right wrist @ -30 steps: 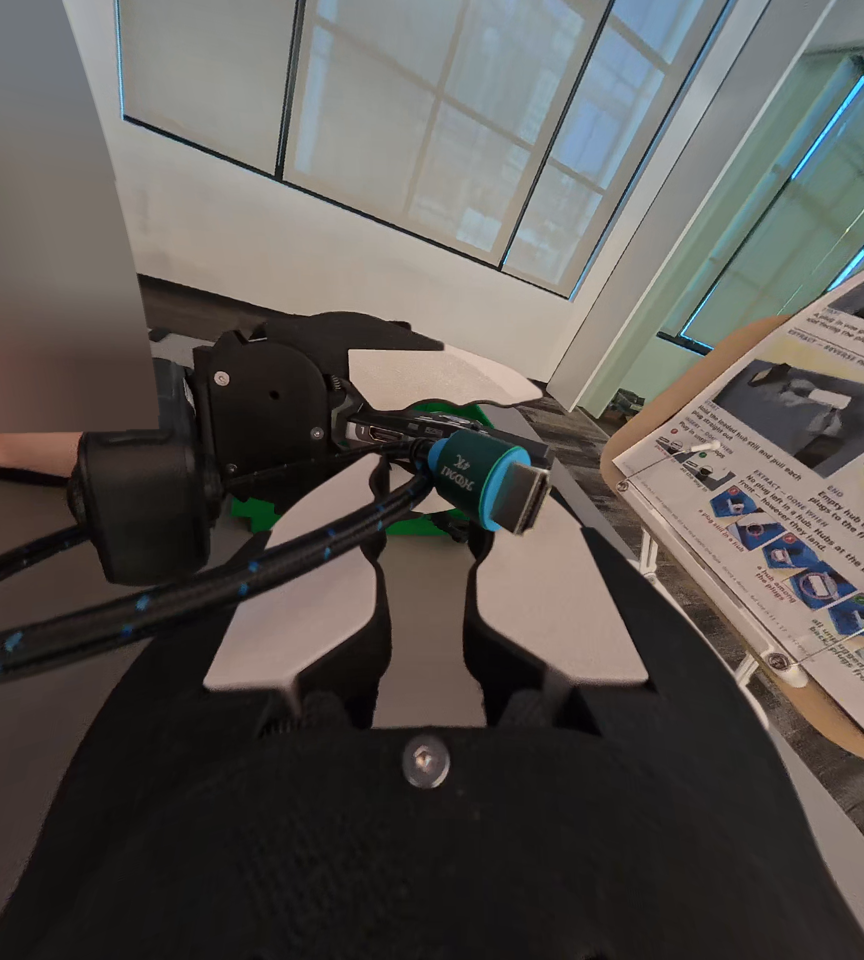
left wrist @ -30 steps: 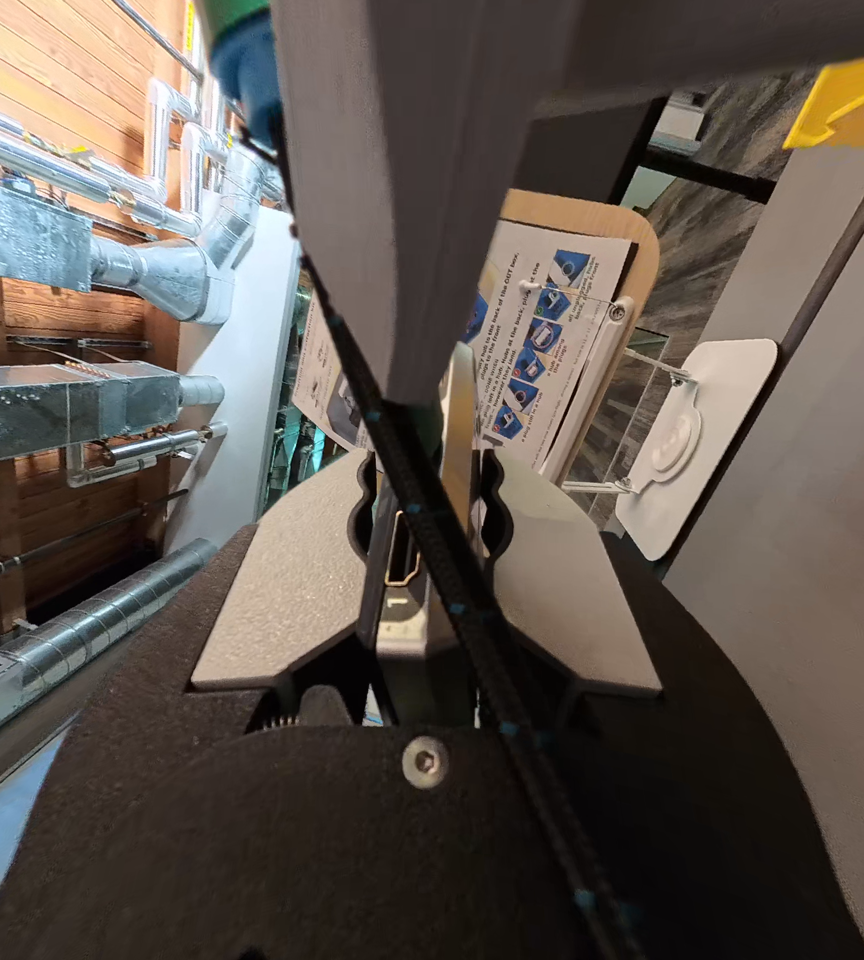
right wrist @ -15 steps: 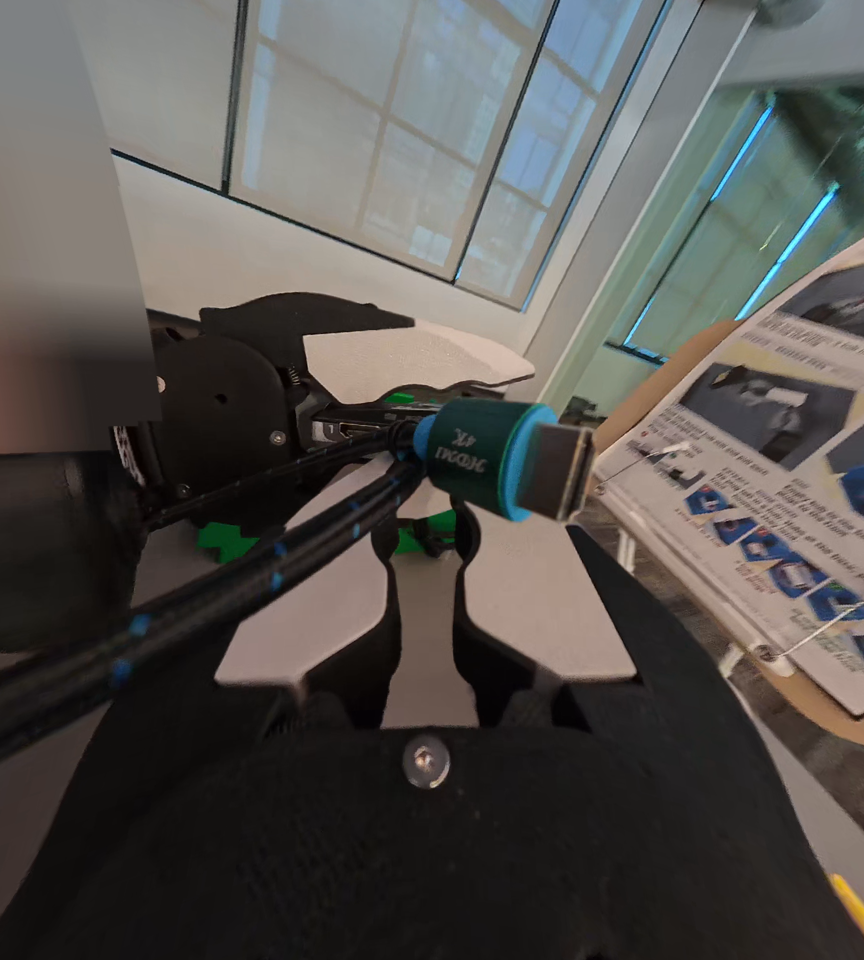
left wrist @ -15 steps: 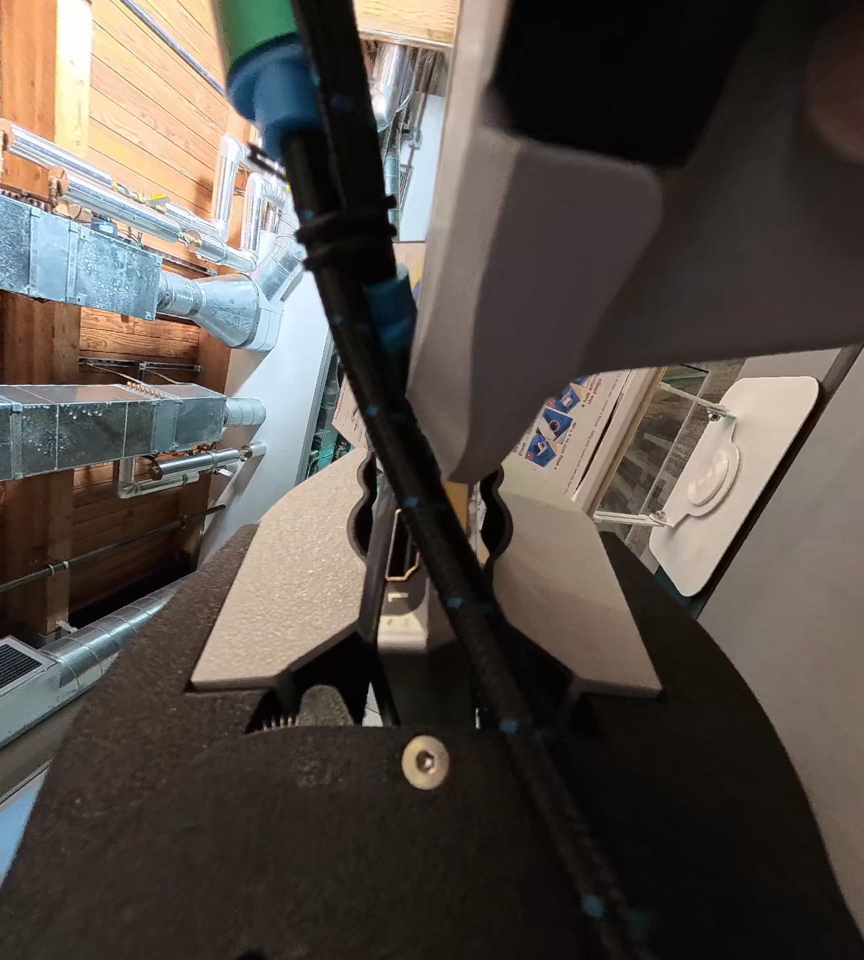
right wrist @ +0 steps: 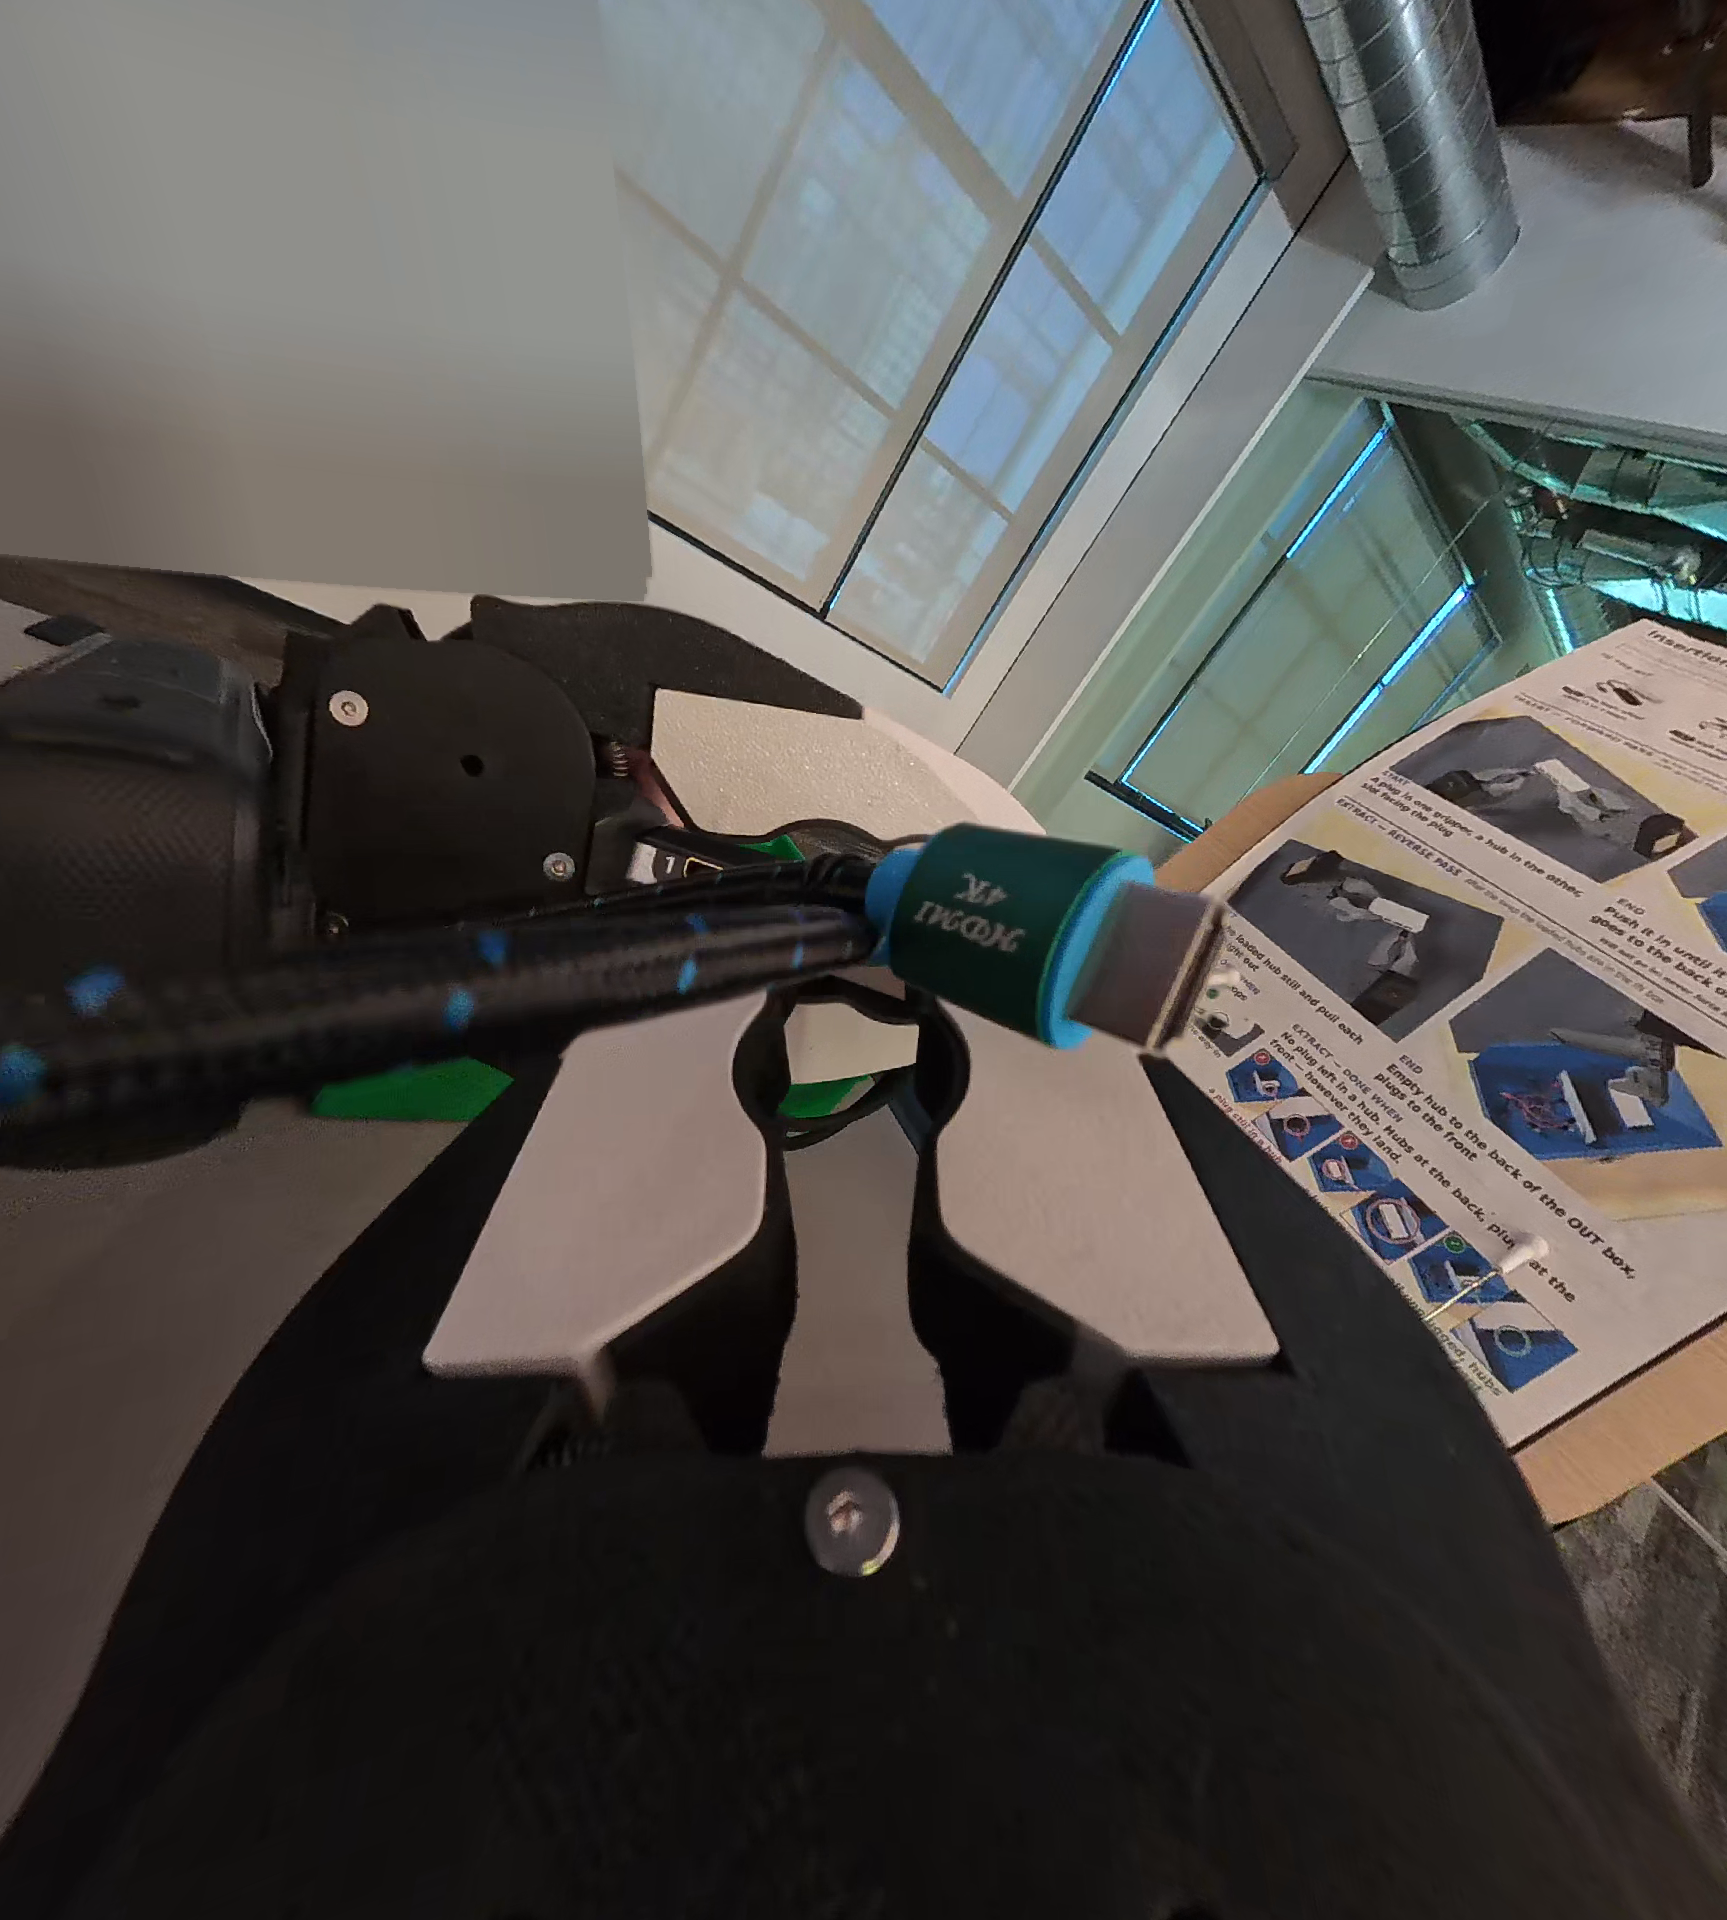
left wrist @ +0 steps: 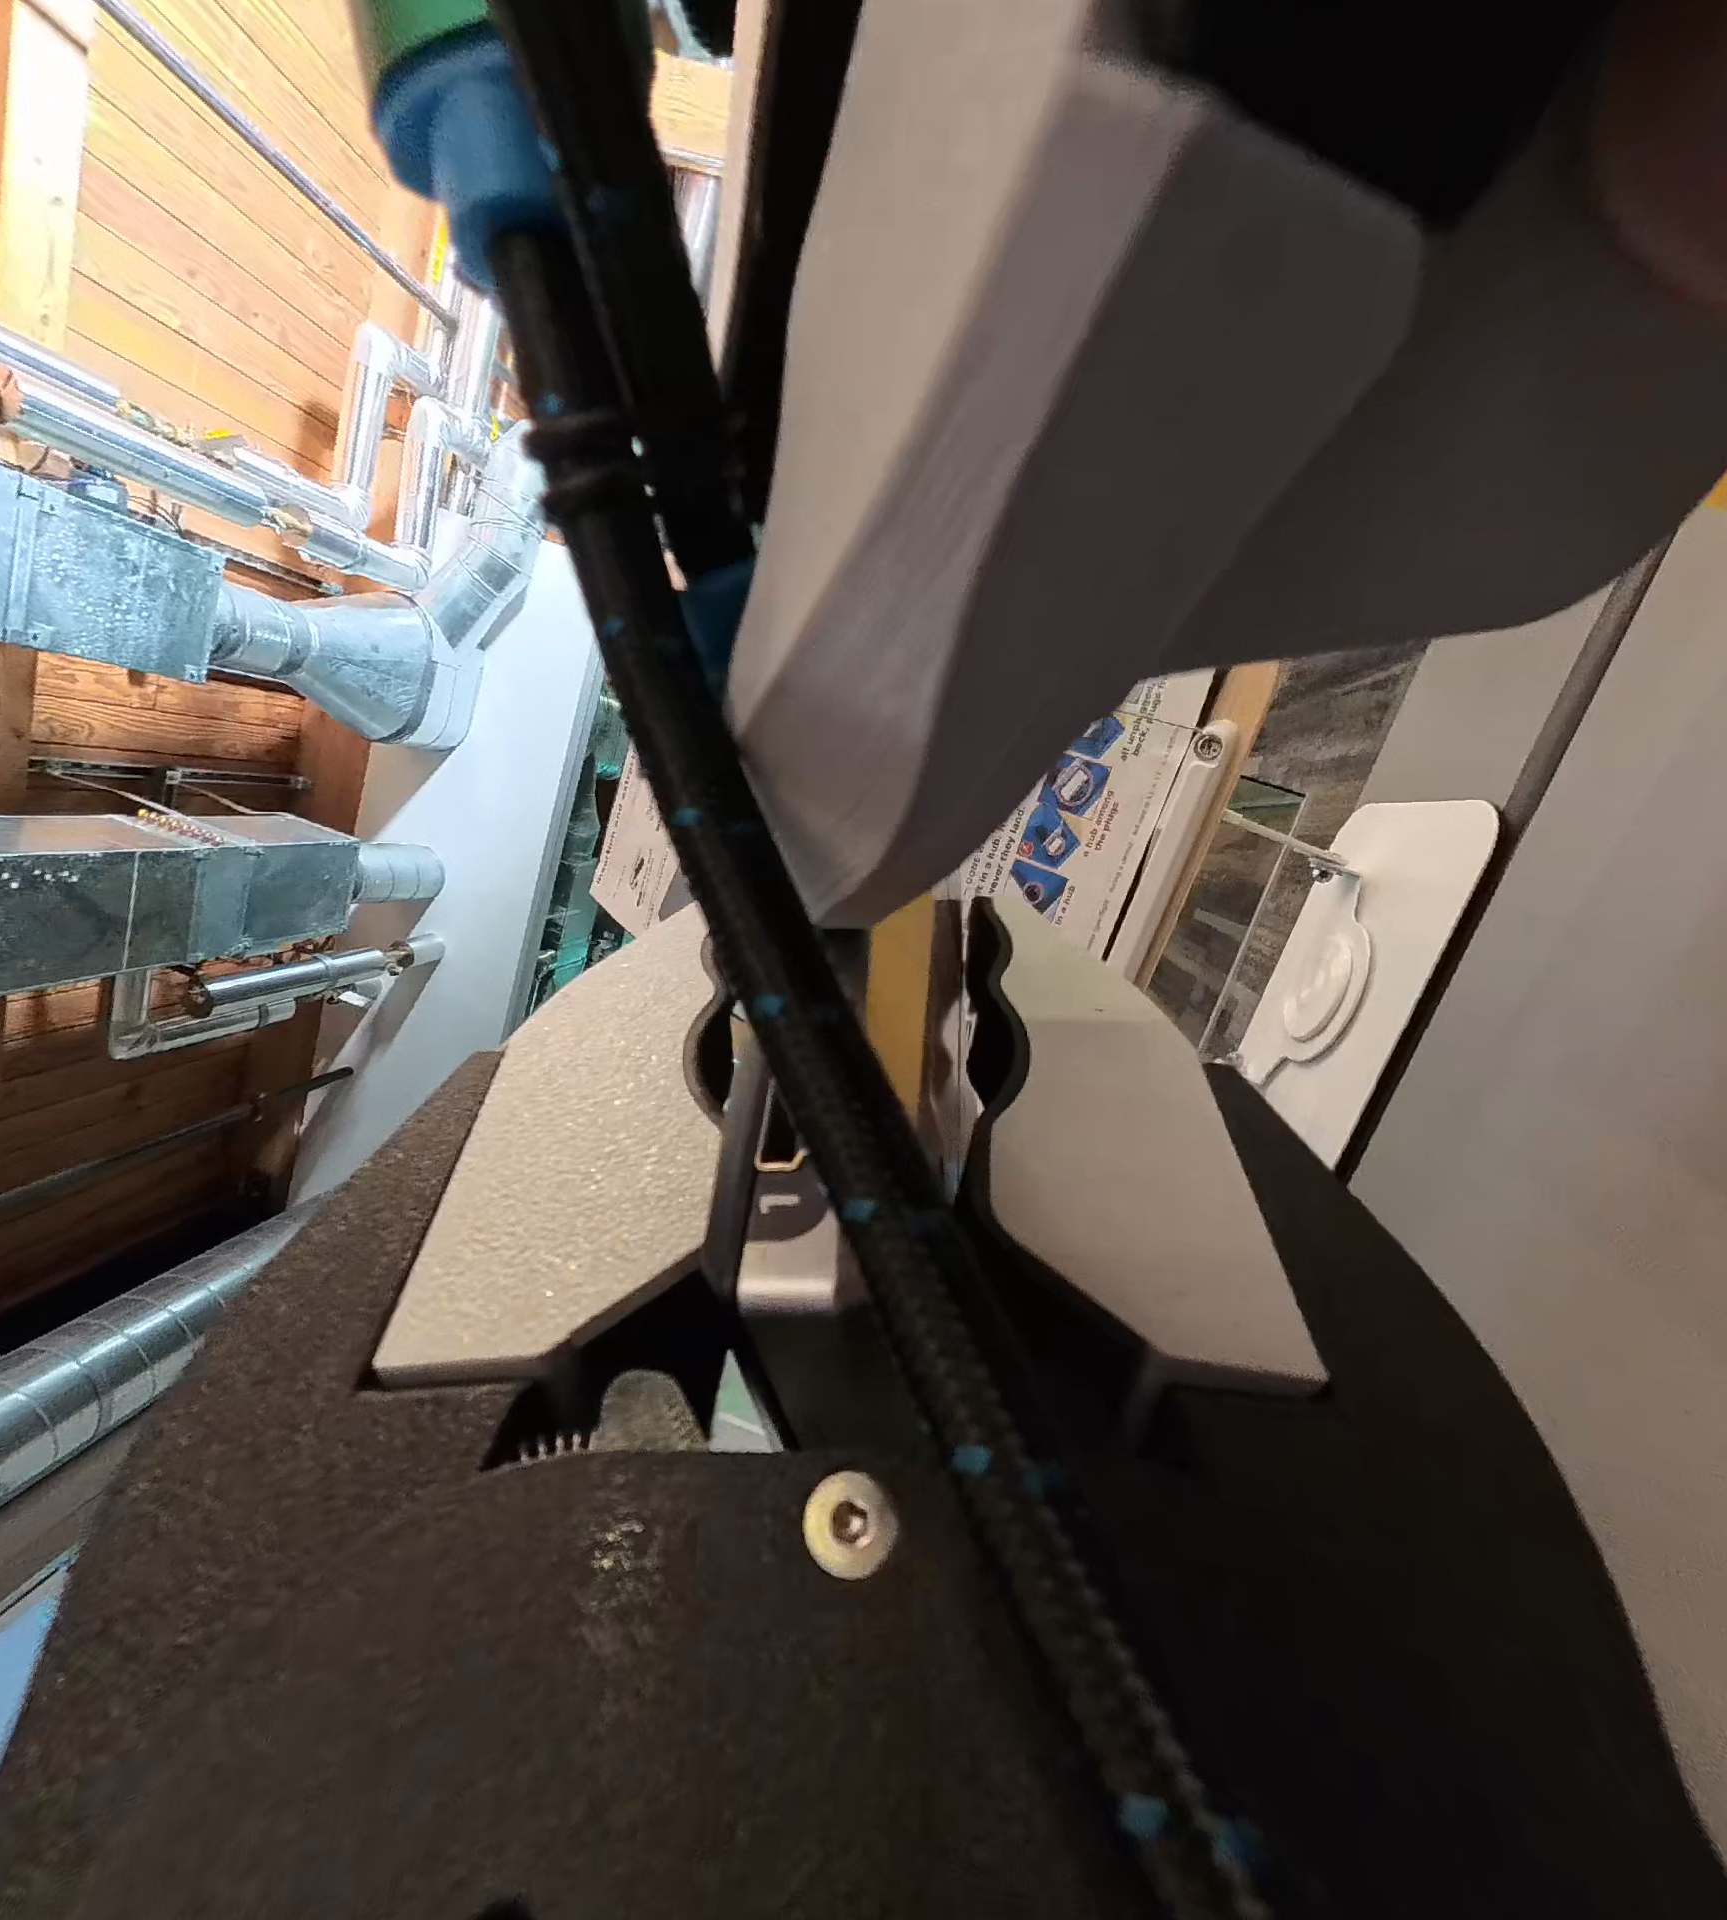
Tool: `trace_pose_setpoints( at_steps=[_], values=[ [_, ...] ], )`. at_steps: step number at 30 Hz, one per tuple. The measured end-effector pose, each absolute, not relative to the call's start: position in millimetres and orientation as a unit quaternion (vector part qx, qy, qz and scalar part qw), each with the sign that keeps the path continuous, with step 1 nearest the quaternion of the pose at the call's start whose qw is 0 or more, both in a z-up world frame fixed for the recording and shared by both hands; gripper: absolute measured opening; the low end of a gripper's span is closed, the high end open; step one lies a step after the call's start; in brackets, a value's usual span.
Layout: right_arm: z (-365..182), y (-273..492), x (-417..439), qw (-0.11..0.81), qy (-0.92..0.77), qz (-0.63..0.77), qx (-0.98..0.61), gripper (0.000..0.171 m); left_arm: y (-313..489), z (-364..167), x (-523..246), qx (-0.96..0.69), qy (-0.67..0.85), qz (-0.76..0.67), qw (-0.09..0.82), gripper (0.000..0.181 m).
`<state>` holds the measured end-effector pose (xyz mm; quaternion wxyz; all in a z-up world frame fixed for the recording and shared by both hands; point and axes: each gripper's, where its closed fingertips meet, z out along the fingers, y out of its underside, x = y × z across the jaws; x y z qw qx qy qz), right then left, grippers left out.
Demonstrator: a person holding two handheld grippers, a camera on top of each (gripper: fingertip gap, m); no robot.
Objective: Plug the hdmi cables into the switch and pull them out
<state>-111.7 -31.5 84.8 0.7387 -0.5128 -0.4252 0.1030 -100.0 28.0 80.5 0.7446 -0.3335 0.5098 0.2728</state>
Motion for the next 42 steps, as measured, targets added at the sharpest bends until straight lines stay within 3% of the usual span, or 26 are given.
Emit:
trace_pose_setpoints(
  at_steps=[1,10,15,24,31,42],
  values=[
    [85.1,-32.0,-111.7,0.739,-0.429,0.097,-0.510,0.021,27.8,80.2,-99.3,-0.333,0.510,0.269,0.746,0.043],
    [89.5,-37.1,-108.7,0.743,-0.451,0.063,-0.491,0.019,35.6,63.1,-94.6,-0.376,0.546,0.212,0.718,0.052],
    [87.9,-37.4,-105.3,0.737,-0.463,0.072,-0.488,0.019,36.1,53.9,-91.3,-0.389,0.563,0.188,0.705,0.044],
    [99.0,-23.5,-81.5,0.692,-0.377,0.219,-0.575,0.034,80.0,58.6,-128.6,-0.444,0.514,0.295,0.672,0.039],
    [90.2,-22.6,-96.9,0.660,-0.373,0.252,-0.601,0.039,79.8,60.6,-129.7,-0.431,0.503,0.330,0.672,0.040],
    [93.8,-14.5,-95.7,0.661,-0.282,0.328,-0.613,0.018,73.2,63.5,-125.8,-0.413,0.502,0.336,0.681,0.039]
  ],
)
